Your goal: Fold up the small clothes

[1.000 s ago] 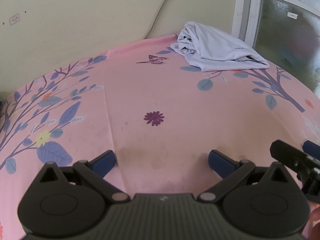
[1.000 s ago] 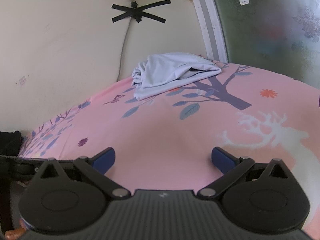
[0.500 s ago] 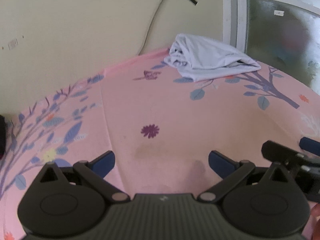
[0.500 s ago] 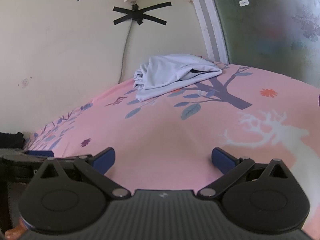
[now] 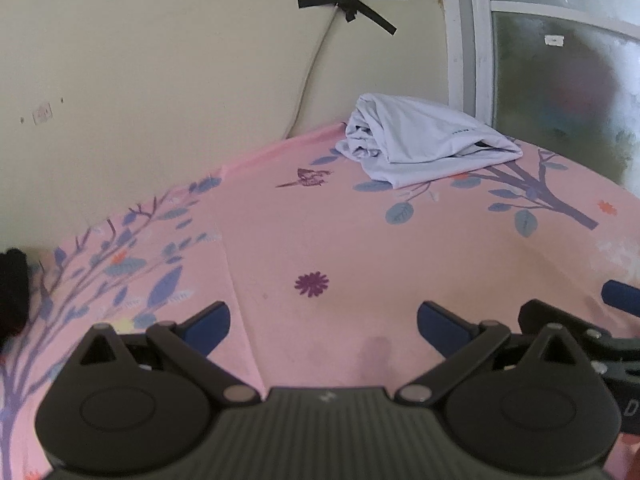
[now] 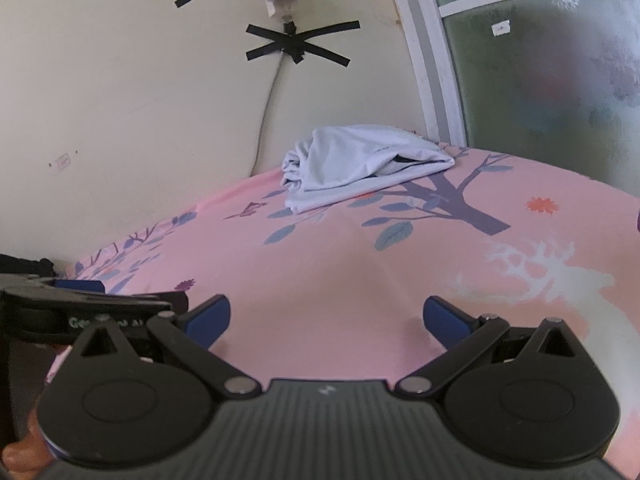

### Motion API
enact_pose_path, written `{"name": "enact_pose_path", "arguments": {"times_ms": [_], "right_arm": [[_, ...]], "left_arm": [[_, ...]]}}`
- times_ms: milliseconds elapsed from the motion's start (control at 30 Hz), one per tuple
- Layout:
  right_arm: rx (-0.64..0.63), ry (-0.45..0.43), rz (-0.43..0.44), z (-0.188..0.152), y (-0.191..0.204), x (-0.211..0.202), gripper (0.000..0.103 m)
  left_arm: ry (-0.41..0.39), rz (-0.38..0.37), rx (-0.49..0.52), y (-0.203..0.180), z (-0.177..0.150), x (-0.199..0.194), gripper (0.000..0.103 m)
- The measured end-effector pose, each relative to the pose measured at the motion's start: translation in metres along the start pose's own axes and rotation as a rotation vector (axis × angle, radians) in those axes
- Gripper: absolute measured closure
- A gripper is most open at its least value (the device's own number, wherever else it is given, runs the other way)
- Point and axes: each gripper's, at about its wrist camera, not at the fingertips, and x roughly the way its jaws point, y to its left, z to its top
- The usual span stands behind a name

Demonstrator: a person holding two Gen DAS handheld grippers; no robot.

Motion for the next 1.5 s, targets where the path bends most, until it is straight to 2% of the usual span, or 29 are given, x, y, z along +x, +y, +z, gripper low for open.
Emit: {"name": "enact_pose_path", "arguments": {"times_ms": [567, 1067, 1500], "right_arm": [[0.066, -0.002, 0.027, -0.002, -0.007, -0.002, 0.006], [0.062, -0.011, 0.033, -0.002, -0.006, -0.004, 0.006], [0.088, 0.008, 0.031, 0.000, -0.009, -0.001, 0.006]], "left_arm": [[0.065, 0.028, -0.030, 0.008, -0.001, 0.014, 0.000], [0.055, 0.071, -0.005, 0.006, -0.001, 0.013, 0.000], [0.071, 0.071, -0.014, 0.009, -0.001, 0.016, 0.000]]}}
